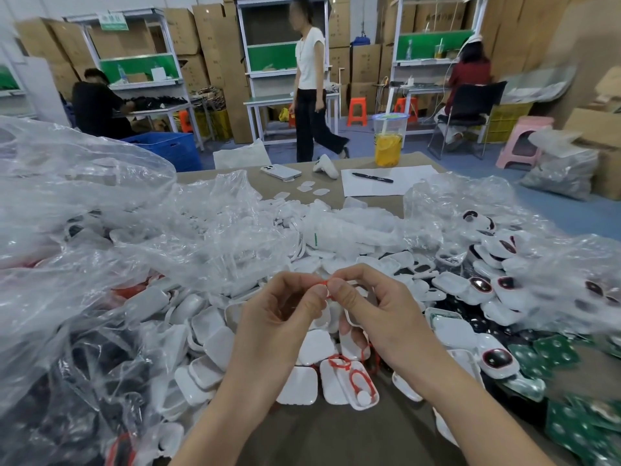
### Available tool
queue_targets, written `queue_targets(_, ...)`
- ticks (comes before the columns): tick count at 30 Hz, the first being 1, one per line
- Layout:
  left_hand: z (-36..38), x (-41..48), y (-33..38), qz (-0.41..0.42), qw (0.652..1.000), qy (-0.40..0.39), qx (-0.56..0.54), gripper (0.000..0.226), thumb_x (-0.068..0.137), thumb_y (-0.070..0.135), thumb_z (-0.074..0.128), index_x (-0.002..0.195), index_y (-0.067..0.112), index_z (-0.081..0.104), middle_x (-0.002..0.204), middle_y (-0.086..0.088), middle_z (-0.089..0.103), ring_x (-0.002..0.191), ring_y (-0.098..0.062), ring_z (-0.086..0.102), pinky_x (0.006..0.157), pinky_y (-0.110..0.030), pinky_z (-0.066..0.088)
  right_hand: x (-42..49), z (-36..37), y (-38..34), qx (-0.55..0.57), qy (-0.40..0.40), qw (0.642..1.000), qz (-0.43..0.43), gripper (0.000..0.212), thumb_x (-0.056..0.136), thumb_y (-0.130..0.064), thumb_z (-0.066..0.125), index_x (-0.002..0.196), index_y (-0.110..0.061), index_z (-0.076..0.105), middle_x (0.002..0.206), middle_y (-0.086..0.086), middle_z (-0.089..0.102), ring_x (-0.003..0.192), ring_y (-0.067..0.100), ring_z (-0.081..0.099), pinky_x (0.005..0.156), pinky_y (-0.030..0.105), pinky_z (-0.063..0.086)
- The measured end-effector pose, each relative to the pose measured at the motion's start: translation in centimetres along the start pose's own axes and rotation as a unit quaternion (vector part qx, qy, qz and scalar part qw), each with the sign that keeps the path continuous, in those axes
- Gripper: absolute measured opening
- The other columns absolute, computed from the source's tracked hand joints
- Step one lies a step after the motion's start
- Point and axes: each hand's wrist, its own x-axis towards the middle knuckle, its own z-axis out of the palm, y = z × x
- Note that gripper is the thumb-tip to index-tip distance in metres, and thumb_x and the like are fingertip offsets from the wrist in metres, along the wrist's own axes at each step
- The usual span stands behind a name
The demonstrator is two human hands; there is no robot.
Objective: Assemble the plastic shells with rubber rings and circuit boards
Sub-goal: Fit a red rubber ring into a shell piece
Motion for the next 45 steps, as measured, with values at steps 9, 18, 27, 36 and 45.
queue_targets(9, 0.0, -0.1, 0.4, -0.028, 0.999, -0.027, -0.036, 0.011, 0.085, 0.038, 0.069, 0.088, 0.028, 0.071, 0.083, -0.001, 0.074, 0.080, -0.014, 0.072, 0.075, -0.018, 0.055, 0.0, -0.4, 0.1, -0.007, -0.018, 1.000, 0.005, 0.021, 0.085, -0.055, 0.064, 0.093, -0.036, 0.068, 0.057, -0.003, 0.063, 0.043, 0.016, 0.054, 0.041, 0.028, 0.044)
queue_targets(18, -0.2, 0.3, 0.1, -0.043, 0.998, 0.001, -0.055, 0.012, 0.075, 0.033, 0.074, 0.086, 0.027, 0.076, 0.078, -0.002, 0.073, 0.070, -0.008, 0.066, 0.070, -0.017, 0.054, -0.1, -0.1, 0.0, 0.017, -0.010, 1.000, 0.002, 0.019, 0.079, -0.048, 0.068, 0.088, -0.032, 0.071, 0.062, -0.001, 0.068, 0.050, 0.009, 0.062, 0.046, 0.020, 0.047)
queue_targets(27, -0.3, 0.2, -0.1, -0.039, 0.998, 0.003, -0.042, 0.009, 0.079, 0.033, 0.073, 0.086, 0.028, 0.074, 0.075, 0.001, 0.072, 0.066, -0.007, 0.063, 0.068, -0.015, 0.052, -0.1, -0.1, 0.0, 0.017, -0.008, 1.000, 0.009, 0.018, 0.078, -0.047, 0.068, 0.087, -0.032, 0.072, 0.059, -0.001, 0.068, 0.051, 0.010, 0.063, 0.049, 0.018, 0.048)
queue_targets(36, -0.4, 0.3, -0.2, -0.045, 0.997, 0.027, -0.057, 0.014, 0.079, 0.035, 0.072, 0.090, 0.027, 0.074, 0.076, 0.001, 0.071, 0.068, -0.010, 0.065, 0.069, -0.018, 0.055, -0.2, 0.2, -0.5, 0.037, -0.024, 0.999, 0.023, 0.012, 0.079, -0.040, 0.072, 0.088, -0.032, 0.072, 0.064, 0.001, 0.069, 0.049, 0.012, 0.062, 0.049, 0.021, 0.049)
queue_targets(45, 1.6, -0.4, -0.7, -0.119, 0.976, 0.039, -0.179, 0.028, 0.077, 0.044, 0.076, 0.093, 0.022, 0.078, 0.090, -0.010, 0.075, 0.081, -0.020, 0.072, 0.074, -0.027, 0.058, -0.6, 1.0, 0.1, -0.087, 0.060, 0.993, -0.050, 0.011, 0.090, -0.028, 0.072, 0.087, -0.038, 0.069, 0.073, -0.021, 0.069, 0.051, -0.001, 0.061, 0.048, 0.007, 0.042)
